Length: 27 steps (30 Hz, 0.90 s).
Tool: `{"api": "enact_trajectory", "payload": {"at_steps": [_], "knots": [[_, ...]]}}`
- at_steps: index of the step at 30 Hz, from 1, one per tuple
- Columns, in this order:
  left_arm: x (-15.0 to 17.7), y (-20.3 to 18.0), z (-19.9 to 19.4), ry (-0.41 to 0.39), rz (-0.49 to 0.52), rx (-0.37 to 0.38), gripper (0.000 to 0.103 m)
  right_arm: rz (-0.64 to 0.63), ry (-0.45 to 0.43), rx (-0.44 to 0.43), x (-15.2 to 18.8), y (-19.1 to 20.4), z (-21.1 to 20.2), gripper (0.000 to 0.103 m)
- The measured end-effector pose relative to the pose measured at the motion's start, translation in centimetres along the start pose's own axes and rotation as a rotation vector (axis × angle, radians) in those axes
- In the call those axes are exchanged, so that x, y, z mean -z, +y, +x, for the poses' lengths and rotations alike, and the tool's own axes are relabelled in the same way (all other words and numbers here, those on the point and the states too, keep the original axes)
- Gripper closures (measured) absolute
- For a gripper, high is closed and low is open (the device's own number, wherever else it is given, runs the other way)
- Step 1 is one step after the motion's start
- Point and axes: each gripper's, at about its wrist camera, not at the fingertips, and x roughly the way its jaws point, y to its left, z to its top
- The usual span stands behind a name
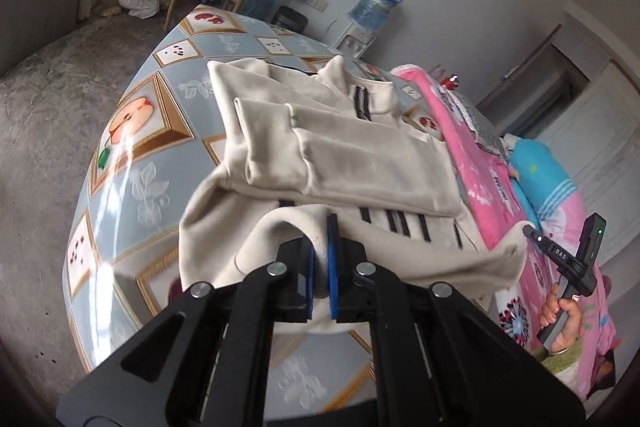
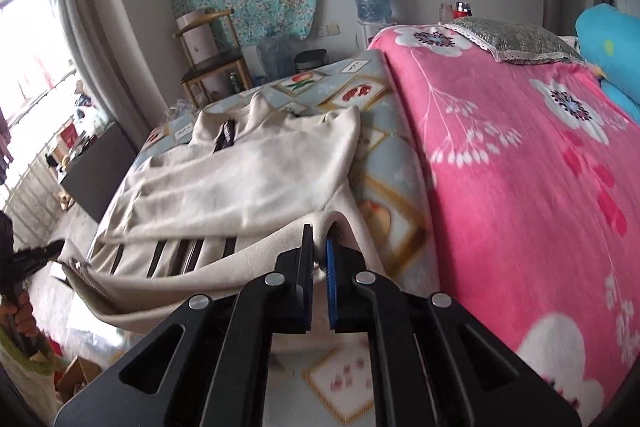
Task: Fold large clothes
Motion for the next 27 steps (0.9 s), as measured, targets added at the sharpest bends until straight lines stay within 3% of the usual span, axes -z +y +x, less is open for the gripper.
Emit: {"api": "enact_trajectory", "payload": {"at_steps": [2,4,5,7,9,11,16,19,21,25,27], "knots": [[-1.1,1.0,1.8,0.027,-0.027,-0.063,0.094,0.069,0.029,-0.003,-1.0,-0.7,2.7,0.094],[-1.4,1.8,3.0,0.050,-0.056,-0.074,0.092,0.109,0.064,0.031,-1.3,-1.3,5.0,0.070],[-1.4,2.2,3.3,0.061,-0.080,-0.072,0.091,0.114,0.067,0.038,-1.2,-1.4,5.3,0.065],[-1.0,2.3,3.1,0.055,-0.089,-0.060,0.091,0.122,0.063,0.039,-0.7,-1.6,5.2,0.044],[-0.8,2.5,2.4,0.035,-0.075,-0.060,0.085,0.122,0.061,0.042,0.2,-1.9,4.2,0.037],[-0.7,2.8,1.4,0.002,-0.066,-0.106,0.076,0.121,0.068,0.045,1.1,-2.4,3.4,0.033],[-0.8,3.3,-1.6,-0.051,-0.039,-0.167,0.075,0.210,0.137,-0.001,3.7,-3.8,1.6,0.020],[0.9,2.3,-2.3,0.004,-0.029,-0.082,0.066,0.294,0.221,-0.075,5.9,-3.9,1.6,0.017],[3.0,1.4,-1.9,0.068,-0.024,-0.010,0.046,0.338,0.255,-0.133,7.2,-3.6,1.7,0.015],[7.3,0.1,0.3,0.168,-0.049,0.054,0.037,0.383,0.285,-0.182,8.9,-2.8,2.3,0.014],[8.4,0.4,1.6,0.188,-0.096,0.027,0.036,0.389,0.303,-0.181,9.3,-2.5,3.2,0.014]]}}
